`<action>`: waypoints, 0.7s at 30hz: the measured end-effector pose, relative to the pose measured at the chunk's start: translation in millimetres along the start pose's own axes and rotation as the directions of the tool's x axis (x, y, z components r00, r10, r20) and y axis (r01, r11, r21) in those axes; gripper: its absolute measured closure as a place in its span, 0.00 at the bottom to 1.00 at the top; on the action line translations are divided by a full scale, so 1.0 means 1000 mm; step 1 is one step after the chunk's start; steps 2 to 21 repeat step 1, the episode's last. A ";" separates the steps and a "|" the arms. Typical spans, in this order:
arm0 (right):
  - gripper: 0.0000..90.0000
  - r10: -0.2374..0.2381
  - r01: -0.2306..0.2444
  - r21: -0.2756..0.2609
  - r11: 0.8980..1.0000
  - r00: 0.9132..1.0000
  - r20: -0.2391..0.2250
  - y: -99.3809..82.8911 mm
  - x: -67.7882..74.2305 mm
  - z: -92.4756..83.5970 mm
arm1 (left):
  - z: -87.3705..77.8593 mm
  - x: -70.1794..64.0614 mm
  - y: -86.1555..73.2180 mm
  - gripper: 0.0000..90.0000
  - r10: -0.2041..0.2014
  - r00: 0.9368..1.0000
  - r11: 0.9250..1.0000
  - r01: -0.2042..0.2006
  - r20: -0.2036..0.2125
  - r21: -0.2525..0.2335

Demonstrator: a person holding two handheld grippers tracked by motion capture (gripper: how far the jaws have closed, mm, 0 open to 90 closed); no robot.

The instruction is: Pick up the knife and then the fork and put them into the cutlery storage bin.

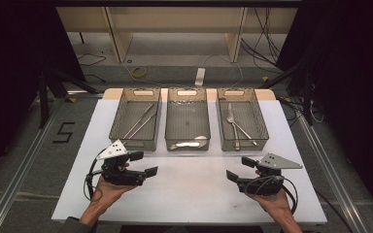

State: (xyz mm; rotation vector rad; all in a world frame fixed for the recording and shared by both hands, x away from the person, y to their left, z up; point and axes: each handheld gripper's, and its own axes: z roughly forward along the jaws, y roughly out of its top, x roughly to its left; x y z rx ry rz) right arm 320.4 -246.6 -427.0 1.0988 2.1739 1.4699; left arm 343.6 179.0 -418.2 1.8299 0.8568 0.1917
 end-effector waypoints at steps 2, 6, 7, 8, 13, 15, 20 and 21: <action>0.24 0.002 -0.002 0.001 1.000 1.000 0.001 0.000 0.000 0.000 | 0.000 0.000 0.000 0.17 0.001 1.000 1.000 -0.001 -0.002 0.001; 0.24 0.002 -0.002 0.001 1.000 1.000 0.001 0.000 0.000 0.000 | 0.000 0.000 0.000 0.17 0.001 1.000 1.000 -0.001 -0.002 0.001; 0.24 0.002 -0.002 0.001 1.000 1.000 0.001 0.000 0.000 0.000 | 0.000 0.000 0.000 0.17 0.001 1.000 1.000 -0.001 -0.002 0.001; 0.24 0.002 -0.002 0.001 1.000 1.000 0.001 0.000 0.000 0.000 | 0.000 0.000 0.000 0.17 0.001 1.000 1.000 -0.001 -0.002 0.001; 0.24 0.002 -0.002 0.001 1.000 1.000 0.001 0.000 0.000 0.000 | 0.000 0.000 0.000 0.17 0.001 1.000 1.000 -0.001 -0.002 0.001; 0.24 0.002 -0.002 0.001 1.000 1.000 0.001 0.000 0.000 0.000 | 0.000 0.000 0.000 0.17 0.001 1.000 1.000 -0.001 -0.002 0.001; 0.24 0.002 -0.002 0.001 1.000 1.000 0.001 0.000 0.000 0.000 | 0.000 0.000 0.000 0.17 0.001 1.000 1.000 -0.001 -0.002 0.001; 0.24 0.002 -0.002 0.001 1.000 1.000 0.001 0.000 0.000 0.000 | 0.000 0.000 0.000 0.17 0.001 1.000 1.000 -0.001 -0.002 0.001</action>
